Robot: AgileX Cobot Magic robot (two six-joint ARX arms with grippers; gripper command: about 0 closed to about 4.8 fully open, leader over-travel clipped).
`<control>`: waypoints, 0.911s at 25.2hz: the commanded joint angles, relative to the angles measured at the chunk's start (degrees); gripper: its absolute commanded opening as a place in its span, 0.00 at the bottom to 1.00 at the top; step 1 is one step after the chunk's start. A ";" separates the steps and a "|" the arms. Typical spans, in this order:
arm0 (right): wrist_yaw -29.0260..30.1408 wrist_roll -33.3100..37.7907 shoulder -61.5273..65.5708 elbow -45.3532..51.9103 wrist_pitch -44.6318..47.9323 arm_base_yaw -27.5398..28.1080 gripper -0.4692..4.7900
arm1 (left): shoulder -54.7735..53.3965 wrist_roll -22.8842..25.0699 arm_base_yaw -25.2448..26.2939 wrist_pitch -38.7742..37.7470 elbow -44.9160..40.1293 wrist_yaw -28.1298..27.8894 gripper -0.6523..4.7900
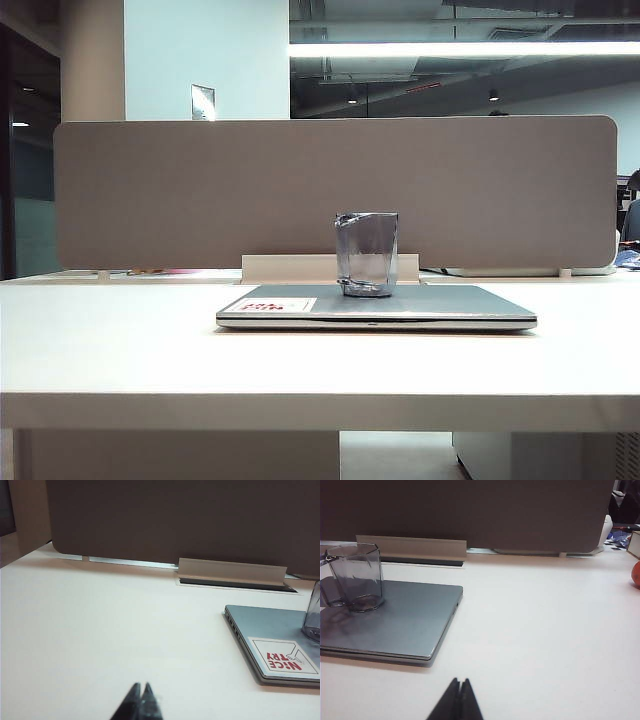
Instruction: Pick up the water cup and place it on the side of the laptop close to you.
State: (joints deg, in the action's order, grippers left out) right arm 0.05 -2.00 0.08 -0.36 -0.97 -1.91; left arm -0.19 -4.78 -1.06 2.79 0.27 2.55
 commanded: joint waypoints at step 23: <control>6.58 9.53 -0.11 0.33 0.87 -0.15 0.07 | -0.07 -0.13 -0.04 2.93 0.50 6.34 0.11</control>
State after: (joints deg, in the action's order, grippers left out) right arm 4.93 6.66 0.08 -0.36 -0.97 -2.00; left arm -0.19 -4.75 -1.08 4.51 0.30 7.16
